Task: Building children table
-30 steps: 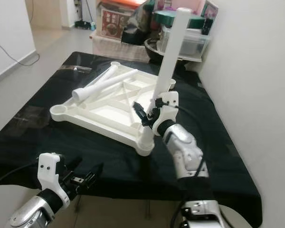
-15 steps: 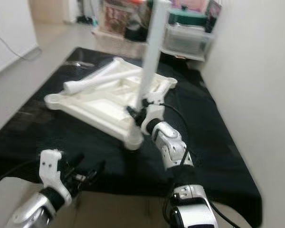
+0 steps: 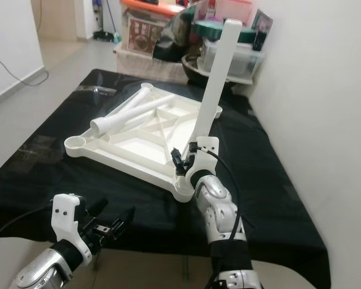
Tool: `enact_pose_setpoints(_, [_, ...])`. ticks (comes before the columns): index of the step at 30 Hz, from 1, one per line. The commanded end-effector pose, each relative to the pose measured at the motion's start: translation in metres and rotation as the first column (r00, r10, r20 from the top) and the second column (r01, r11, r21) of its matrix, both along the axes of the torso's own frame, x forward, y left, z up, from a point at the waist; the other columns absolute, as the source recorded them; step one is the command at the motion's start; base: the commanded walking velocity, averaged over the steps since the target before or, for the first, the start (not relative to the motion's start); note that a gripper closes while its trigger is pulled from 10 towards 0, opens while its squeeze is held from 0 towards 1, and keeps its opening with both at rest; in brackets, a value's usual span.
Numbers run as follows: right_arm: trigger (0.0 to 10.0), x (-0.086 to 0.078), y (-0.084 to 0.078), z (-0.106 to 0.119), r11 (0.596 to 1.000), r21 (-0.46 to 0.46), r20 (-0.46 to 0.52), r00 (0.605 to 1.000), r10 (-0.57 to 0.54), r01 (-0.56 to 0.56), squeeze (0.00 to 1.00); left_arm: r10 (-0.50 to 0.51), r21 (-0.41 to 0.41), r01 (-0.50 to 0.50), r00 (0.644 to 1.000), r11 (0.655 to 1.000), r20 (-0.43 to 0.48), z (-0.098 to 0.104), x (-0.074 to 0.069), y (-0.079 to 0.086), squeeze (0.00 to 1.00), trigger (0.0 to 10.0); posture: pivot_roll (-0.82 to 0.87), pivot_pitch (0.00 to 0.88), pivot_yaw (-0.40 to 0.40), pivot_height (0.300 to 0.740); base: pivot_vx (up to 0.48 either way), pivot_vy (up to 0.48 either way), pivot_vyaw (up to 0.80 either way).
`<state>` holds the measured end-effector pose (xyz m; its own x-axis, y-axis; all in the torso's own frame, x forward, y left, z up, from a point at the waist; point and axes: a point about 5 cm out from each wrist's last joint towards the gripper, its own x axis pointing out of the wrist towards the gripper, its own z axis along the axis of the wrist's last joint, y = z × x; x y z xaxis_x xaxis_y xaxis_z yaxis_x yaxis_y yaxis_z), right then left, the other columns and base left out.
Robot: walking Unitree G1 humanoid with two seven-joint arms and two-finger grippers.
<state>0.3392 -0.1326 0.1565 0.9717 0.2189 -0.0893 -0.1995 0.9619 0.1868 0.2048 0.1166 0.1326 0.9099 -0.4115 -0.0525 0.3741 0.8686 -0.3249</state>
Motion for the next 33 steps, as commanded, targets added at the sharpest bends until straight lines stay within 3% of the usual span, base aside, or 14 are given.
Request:
enact_pose_setpoints(1, [10.0, 0.006, 0.0, 0.011, 0.998, 0.017, 0.027, 0.997, 0.067, -0.068, 0.0, -0.012, -0.015, 0.011, 1.0, 1.0, -0.021, -0.004, 0.0, -0.002, 0.0, 10.0, 0.15, 0.0, -0.162, 0.74, 0.0, 0.0, 0.0])
enact_pose_setpoints(3, [10.0, 0.008, 0.0, 0.017, 0.993, 0.027, 0.044, 0.992, 0.114, -0.116, 0.0, -0.011, -0.016, 0.011, 1.0, 1.0, -0.019, -0.003, 0.002, -0.002, 0.0, 10.0, 0.15, 0.0, -0.162, 0.74, 0.0, 0.0, 0.0])
enact_pose_setpoints(6, [9.2, 0.004, -0.004, 0.032, 0.907, -0.007, 0.129, 0.899, 0.418, -0.421, 0.0, -0.007, -0.013, 0.007, 1.0, 1.0, -0.012, -0.003, 0.003, 0.0, 0.0, 10.0, 0.16, 0.0, -0.178, 0.74, 0.0, 0.0, 0.0])
enact_pose_setpoints(8, [9.2, 0.003, -0.005, 0.031, 0.883, -0.019, 0.128, 0.875, 0.467, -0.468, 0.0, -0.006, -0.009, 0.006, 1.0, 1.0, -0.01, -0.003, 0.003, 0.001, 0.0, 10.0, 0.16, 0.0, -0.178, 0.74, 0.0, 0.0, 0.0])
enact_pose_setpoints(9, [0.0, 0.003, -0.006, 0.027, 0.876, 0.006, 0.112, 0.871, 0.479, -0.482, 0.0, -0.005, -0.006, 0.005, 1.0, 1.0, -0.008, -0.003, 0.004, 0.001, 0.0, 10.0, 0.16, 0.0, -0.179, 0.74, 0.0, 0.0, 0.0])
enact_pose_setpoints(13, [0.0, 0.012, -0.011, 0.009, 0.92, 0.03, 0.001, 0.921, 0.39, -0.39, 0.0, -0.007, 0.001, 0.007, 1.0, 1.0, -0.009, -0.003, 0.003, 0.001, 0.0, 10.0, 0.16, 0.0, -0.18, 0.74, 0.0, 0.0, 0.0])
enact_pose_setpoints(16, [0.0, 0.024, -0.024, -0.005, 0.991, 0.027, -0.103, 0.985, 0.136, -0.133, 0.0, -0.003, 0.006, 0.003, 1.0, 1.0, -0.011, -0.004, 0.002, 0.002, 0.0, 10.0, 0.17, 0.0, -0.179, 0.74, 0.0, 0.0, 0.0])
enact_pose_setpoints(19, [0.0, 0.027, -0.033, -0.011, 1.0, 0.015, -0.152, 0.988, -0.009, 0.011, 0.0, 0.0, 0.005, 0.0, 1.0, 1.0, -0.012, -0.004, 0.002, 0.003, 0.0, 10.0, 0.16, 0.0, -0.177, 0.74, 0.0, 0.0, 0.0])
enact_pose_setpoints(21, [0.0, 0.019, -0.061, -0.033, 0.918, -0.018, -0.256, 0.886, -0.388, 0.396, 0.0, -0.001, 0.004, 0.001, 1.0, 1.0, -0.013, -0.003, 0.002, 0.003, 0.0, 10.0, 0.18, 0.0, -0.167, 0.74, 0.0, 0.0, 0.0])
enact_pose_setpoints(26, [0.0, 0.002, -0.059, -0.044, 0.867, -0.059, -0.283, 0.825, -0.489, 0.494, 0.0, 0.01, 0.003, -0.01, 1.0, 1.0, -0.022, -0.005, 0.0, 0.006, 0.0, 10.0, 0.17, 0.0, -0.16, 0.74, 0.0, 0.0, 0.0])
enact_pose_setpoints(27, [10.0, 0.0, -0.038, -0.039, 0.926, -0.03, -0.253, 0.894, -0.371, 0.376, 0.0, 0.012, 0.005, -0.012, 1.0, 1.0, -0.024, -0.005, 0.0, 0.006, 0.0, 10.0, 0.16, 0.0, -0.157, 0.74, 0.0, 0.0, 0.0])
enact_pose_setpoints(30, [10.0, -0.004, -0.006, -0.022, 0.986, 0.011, -0.152, 0.975, -0.162, 0.165, 0.0, 0.006, 0.009, -0.006, 1.0, 1.0, -0.025, -0.006, 0.0, 0.005, 0.0, 10.0, 0.16, 0.0, -0.149, 0.74, 0.0, 0.0, 0.0])
enact_pose_setpoints(31, [10.0, -0.005, 0.002, -0.01, 0.995, 0.041, -0.075, 0.993, -0.088, 0.092, 1.0, 0.003, 0.009, -0.003, 1.0, 1.0, -0.026, -0.007, 0.0, 0.004, 0.0, 10.0, 0.15, 0.0, -0.145, 0.74, 0.0, 0.0, 0.0])
enact_pose_setpoints(33, [10.0, -0.006, 0.005, -0.002, 0.998, 0.042, -0.02, 0.999, -0.048, 0.049, 1.0, 0.002, 0.009, -0.002, 1.0, 1.0, -0.028, -0.007, 0.0, 0.004, 0.0, 10.0, 0.15, 0.0, -0.145, 0.74, 0.0, 0.0, 0.0])
